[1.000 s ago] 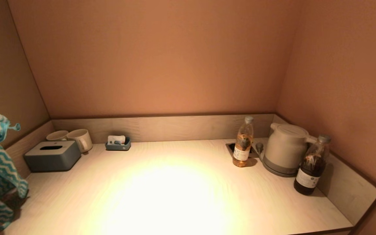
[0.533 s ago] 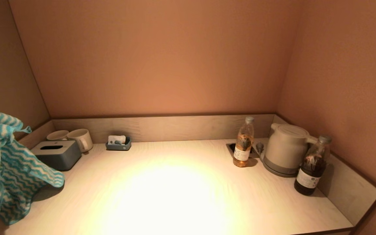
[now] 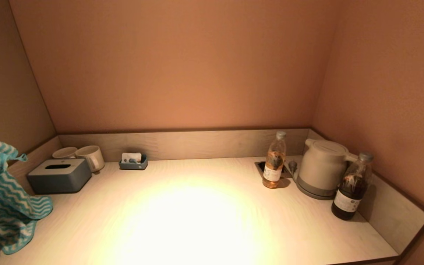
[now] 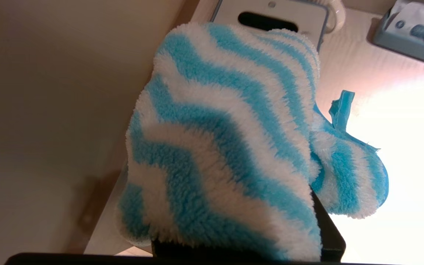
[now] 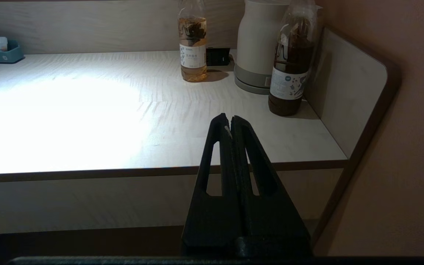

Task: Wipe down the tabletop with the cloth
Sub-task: Place the tablecloth

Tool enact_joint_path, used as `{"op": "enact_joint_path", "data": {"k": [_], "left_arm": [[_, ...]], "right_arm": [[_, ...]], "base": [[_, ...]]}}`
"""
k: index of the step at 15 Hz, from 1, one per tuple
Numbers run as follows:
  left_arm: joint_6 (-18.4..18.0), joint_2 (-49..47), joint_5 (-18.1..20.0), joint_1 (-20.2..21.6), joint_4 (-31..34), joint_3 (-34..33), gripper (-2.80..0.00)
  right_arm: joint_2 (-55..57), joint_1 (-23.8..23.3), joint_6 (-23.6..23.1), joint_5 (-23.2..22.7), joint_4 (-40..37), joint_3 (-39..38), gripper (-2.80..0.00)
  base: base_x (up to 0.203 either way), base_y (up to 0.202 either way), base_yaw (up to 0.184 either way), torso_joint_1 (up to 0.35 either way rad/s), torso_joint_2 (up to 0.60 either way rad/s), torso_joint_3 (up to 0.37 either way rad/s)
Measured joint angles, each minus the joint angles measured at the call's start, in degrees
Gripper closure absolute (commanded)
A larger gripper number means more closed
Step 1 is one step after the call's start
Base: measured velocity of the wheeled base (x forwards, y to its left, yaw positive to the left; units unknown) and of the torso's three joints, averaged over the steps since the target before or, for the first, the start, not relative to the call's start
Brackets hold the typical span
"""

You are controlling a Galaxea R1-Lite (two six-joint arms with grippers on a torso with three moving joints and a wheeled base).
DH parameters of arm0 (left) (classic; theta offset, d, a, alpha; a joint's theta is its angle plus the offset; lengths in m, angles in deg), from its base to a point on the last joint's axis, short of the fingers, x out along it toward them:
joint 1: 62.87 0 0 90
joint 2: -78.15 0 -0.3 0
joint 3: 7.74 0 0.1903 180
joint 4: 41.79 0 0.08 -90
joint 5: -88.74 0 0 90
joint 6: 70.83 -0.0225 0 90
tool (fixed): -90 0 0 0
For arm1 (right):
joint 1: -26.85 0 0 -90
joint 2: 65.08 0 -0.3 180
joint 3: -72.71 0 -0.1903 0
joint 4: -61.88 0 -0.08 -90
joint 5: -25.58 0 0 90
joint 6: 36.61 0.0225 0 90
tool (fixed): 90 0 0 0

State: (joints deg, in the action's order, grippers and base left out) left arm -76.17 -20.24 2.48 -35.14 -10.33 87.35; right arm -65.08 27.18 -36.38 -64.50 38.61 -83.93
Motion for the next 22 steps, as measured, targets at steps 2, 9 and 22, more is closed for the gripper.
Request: {"op": "enact_joint_path", "data": {"k": [2,9,22], "left_arm": [[0.0,-1.7,0.4,0.6,0.0,-0.2,0.0],[-0.8,-5.8,0.1,0.8,0.0,-0.2,0.0],[-4.5,-9.6,-0.3,0.7,0.9,-0.5,-2.8]], "right_arm": [[0.0,0.0,0.0,0.0,0.0,0.0,0.0],[0.0,0.0,0.0,0.0,0.0,0.0,0.0],[0.0,0.0,0.0,0.0,0.0,0.0,0.0]], "base": [[0.0,0.0,0.0,0.0,0.0,0.0],[0.0,0.0,0.0,0.0,0.0,0.0],[0.0,0.0,0.0,0.0,0.0,0.0]]}}
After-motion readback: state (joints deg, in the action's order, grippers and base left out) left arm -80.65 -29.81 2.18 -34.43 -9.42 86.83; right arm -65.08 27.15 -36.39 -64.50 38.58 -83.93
